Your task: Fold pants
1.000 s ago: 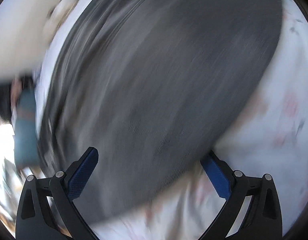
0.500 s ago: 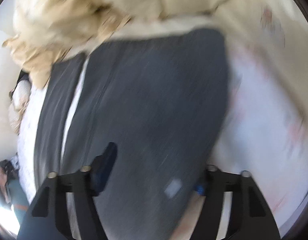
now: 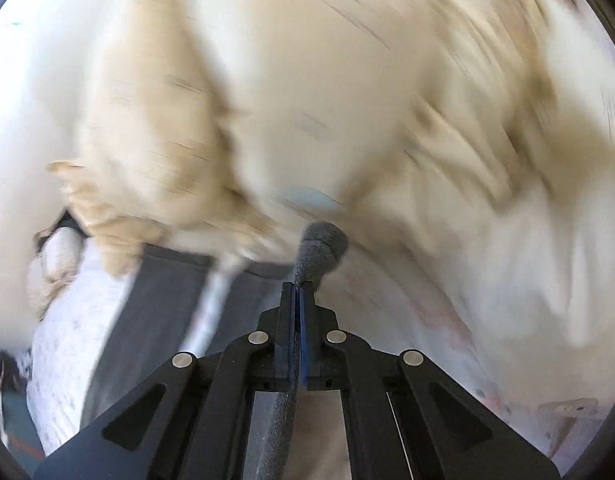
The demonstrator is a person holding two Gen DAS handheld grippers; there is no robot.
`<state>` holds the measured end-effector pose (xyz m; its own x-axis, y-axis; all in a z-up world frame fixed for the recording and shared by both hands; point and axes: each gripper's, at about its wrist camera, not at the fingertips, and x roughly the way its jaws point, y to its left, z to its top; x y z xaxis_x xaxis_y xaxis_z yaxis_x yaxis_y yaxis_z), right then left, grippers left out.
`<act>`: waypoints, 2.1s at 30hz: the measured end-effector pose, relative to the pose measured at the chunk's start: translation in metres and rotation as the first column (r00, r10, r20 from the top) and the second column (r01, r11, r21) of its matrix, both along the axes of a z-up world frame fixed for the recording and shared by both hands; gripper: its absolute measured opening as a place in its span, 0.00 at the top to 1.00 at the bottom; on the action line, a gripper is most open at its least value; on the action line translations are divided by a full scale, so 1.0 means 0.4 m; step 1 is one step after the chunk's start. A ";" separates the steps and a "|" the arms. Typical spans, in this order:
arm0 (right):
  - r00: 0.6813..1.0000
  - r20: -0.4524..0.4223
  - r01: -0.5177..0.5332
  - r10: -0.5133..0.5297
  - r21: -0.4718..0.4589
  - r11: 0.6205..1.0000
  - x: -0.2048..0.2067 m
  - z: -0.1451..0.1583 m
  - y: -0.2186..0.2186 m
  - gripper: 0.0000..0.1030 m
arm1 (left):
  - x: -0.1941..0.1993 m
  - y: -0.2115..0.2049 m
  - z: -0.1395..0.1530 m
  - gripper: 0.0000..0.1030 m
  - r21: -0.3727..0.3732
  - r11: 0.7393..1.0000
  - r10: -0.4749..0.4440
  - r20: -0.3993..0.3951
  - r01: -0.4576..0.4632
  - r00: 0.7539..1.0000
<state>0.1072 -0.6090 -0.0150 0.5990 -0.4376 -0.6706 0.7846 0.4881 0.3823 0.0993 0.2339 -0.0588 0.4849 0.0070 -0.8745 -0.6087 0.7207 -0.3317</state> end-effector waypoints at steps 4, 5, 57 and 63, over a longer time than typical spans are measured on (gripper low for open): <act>0.998 0.028 -0.056 0.058 -0.054 0.997 0.121 0.093 -0.004 0.99 | 0.070 0.030 0.041 0.91 -0.024 1.000 -0.010 -0.025 0.009 1.000; 0.997 0.020 -0.069 0.071 -0.074 0.995 0.164 0.117 -0.004 1.00 | 0.088 0.035 0.047 0.91 -0.025 1.000 -0.017 -0.034 0.016 0.999; 0.246 -0.510 -0.965 0.824 -0.048 0.258 0.991 -0.362 1.071 0.75 | 0.827 -0.317 -0.261 0.75 0.445 0.711 -0.464 -0.287 0.545 0.838; 0.345 -0.394 -0.928 0.851 -0.011 0.371 0.995 -0.306 0.998 0.74 | 0.766 -0.342 -0.203 0.68 0.418 0.769 -0.445 -0.195 0.484 0.874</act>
